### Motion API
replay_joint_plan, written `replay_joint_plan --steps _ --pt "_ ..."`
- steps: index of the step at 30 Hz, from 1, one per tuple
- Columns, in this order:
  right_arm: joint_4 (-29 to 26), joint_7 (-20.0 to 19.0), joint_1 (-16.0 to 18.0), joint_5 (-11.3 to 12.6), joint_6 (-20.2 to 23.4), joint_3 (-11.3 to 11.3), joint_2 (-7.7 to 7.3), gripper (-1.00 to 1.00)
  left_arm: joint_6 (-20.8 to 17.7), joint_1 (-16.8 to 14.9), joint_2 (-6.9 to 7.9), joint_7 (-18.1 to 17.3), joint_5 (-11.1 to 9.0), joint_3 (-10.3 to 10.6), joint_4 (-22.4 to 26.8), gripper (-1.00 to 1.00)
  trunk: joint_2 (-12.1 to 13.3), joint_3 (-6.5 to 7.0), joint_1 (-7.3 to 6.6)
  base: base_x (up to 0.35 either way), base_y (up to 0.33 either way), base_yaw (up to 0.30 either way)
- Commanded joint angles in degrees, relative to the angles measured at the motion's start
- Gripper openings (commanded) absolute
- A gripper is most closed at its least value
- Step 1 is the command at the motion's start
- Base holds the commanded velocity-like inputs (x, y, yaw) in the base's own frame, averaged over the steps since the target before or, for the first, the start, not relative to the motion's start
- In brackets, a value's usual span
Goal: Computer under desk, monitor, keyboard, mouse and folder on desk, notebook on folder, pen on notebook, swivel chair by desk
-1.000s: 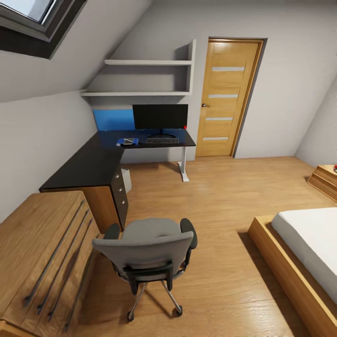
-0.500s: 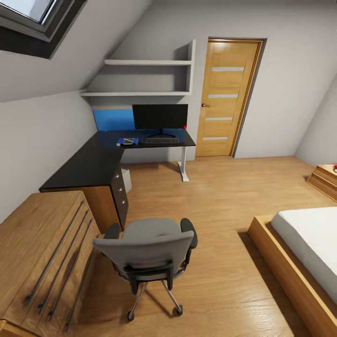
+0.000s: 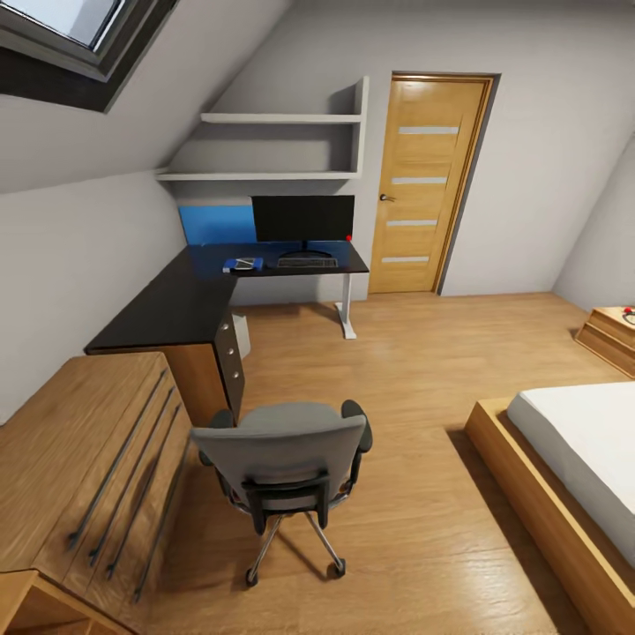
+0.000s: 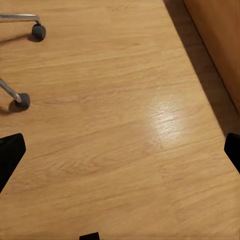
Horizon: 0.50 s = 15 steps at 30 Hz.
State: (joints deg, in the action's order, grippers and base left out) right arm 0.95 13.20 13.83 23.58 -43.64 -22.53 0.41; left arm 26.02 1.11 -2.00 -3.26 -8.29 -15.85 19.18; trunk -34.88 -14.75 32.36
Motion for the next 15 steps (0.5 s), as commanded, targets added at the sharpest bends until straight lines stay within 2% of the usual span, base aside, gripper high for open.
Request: replay_joint_plan --steps 1,10,15 --pt "0.10 0.34 0.06 0.16 -0.13 -0.49 0.03 1.00 0.00 0.03 -0.02 -0.34 -0.59 -0.06 0.11 1.00 -0.07 -0.07 0.01 -0.035 0.012 0.000" --pt "0.10 0.33 0.06 0.15 -0.16 -0.50 0.06 1.00 0.00 0.03 -0.02 -0.34 -0.59 -0.06 0.10 1.00 -0.07 -0.07 0.01 -0.013 0.005 0.005" --pt "0.10 0.34 0.06 0.15 -0.14 -0.50 0.07 1.00 0.00 0.03 -0.02 -0.34 -0.59 -0.06 0.10 1.00 -0.07 -0.07 0.01 -0.002 0.001 0.137"
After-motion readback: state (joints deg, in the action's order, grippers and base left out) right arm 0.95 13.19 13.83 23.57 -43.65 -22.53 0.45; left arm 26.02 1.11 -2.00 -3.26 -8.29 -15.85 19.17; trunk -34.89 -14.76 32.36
